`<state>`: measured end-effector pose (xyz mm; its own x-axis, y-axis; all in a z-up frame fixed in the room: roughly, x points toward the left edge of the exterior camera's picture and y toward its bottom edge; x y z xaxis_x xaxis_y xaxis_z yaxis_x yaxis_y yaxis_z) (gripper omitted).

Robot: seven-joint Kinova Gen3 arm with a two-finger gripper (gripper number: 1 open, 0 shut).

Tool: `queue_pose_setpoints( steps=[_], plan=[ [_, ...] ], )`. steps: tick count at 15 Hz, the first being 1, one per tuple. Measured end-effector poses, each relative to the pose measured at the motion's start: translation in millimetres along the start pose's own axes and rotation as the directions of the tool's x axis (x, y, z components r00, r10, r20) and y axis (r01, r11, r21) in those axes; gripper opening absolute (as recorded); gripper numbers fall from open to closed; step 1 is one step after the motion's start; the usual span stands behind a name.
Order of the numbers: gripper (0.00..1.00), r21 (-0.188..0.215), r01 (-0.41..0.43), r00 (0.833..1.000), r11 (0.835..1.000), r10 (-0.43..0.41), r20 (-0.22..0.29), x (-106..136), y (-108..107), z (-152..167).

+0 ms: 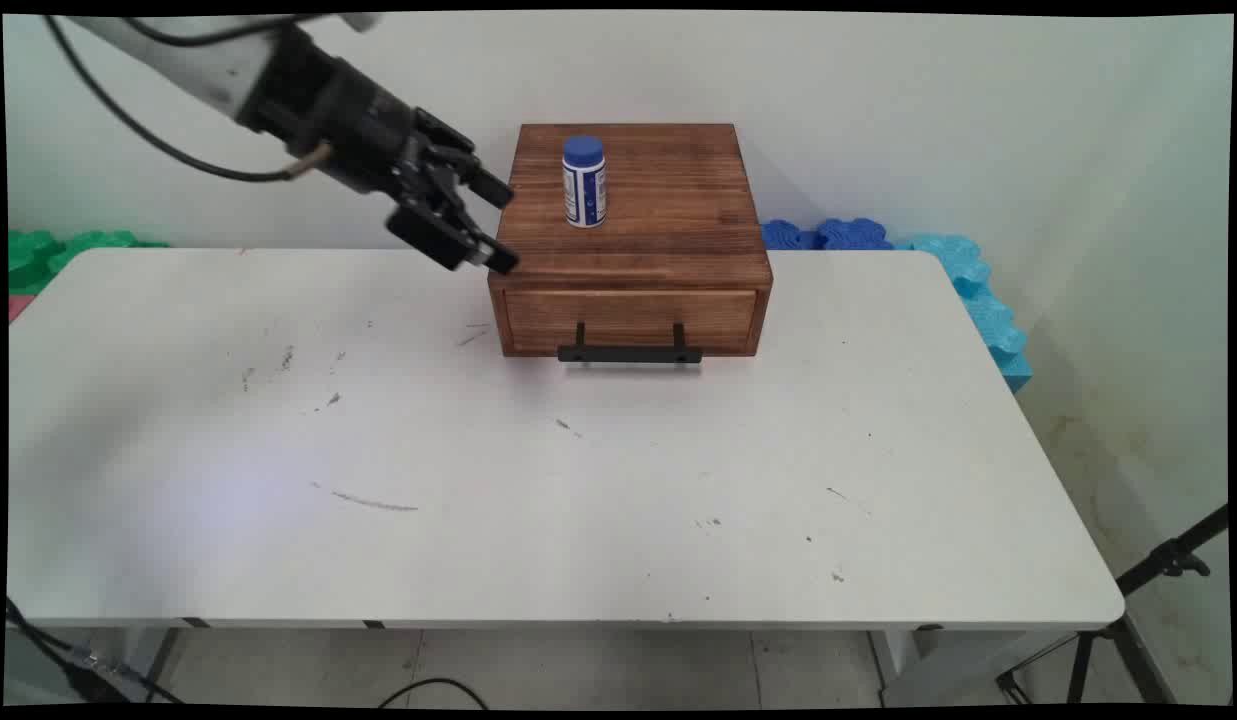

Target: Open the drawer

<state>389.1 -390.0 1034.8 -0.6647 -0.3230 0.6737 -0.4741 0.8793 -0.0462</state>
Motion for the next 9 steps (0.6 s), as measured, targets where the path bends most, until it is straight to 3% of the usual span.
queue_pose_setpoints(
  steps=[9],
  plan=[
    [1.00, 0.002, -0.009, 0.998, 1.000, 0.009, 0.060, 32, 7, 67]
  ],
)
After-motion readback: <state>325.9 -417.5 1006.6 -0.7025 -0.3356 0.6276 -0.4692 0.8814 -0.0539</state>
